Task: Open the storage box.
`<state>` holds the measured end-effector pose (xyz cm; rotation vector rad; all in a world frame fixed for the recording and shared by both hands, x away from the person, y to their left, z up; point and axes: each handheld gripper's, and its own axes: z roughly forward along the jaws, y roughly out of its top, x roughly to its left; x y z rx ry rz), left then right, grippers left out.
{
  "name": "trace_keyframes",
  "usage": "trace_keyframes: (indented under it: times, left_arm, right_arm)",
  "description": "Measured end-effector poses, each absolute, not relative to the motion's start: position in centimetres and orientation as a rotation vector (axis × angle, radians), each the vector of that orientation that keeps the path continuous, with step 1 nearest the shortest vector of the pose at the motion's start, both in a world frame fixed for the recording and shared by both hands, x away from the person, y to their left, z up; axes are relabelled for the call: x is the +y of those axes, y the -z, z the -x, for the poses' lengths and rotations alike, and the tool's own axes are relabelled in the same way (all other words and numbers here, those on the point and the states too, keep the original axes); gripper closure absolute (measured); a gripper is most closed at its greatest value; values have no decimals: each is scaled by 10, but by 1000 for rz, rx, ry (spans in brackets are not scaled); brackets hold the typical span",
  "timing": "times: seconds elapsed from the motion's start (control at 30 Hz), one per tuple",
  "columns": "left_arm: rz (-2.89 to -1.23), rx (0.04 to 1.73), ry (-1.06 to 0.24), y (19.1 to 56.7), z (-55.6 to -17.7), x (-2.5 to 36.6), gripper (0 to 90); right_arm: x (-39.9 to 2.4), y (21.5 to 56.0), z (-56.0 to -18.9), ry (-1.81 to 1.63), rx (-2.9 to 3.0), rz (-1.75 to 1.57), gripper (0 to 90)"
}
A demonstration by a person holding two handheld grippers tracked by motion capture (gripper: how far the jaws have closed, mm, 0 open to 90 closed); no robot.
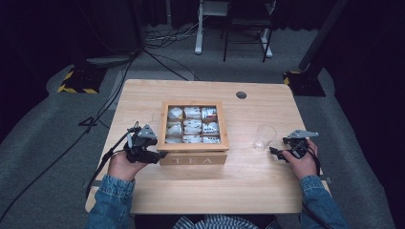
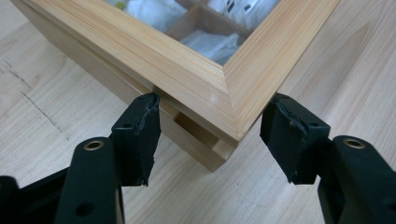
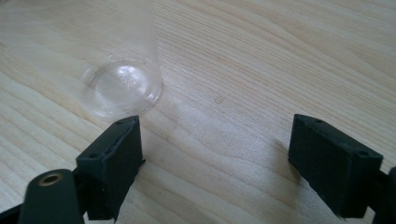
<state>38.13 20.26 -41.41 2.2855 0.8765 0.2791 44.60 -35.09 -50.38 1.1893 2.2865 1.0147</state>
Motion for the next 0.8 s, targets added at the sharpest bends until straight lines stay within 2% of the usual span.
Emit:
trace_keyframes:
  times: [0.2, 0.63, 0.8]
  left_arm:
    - [-2221, 875, -325, 408, -379, 206, 415]
    - [-2152, 866, -440, 394, -377, 206, 390]
    - [-2118, 864, -448, 389, -378, 207, 388]
  right_arm:
    - [-351, 504, -446, -1015, 2287, -1189, 180]
    - [-351, 504, -445, -1014, 2292, -1180, 179]
    - [-351, 504, -445, -1014, 2292, -1180, 179]
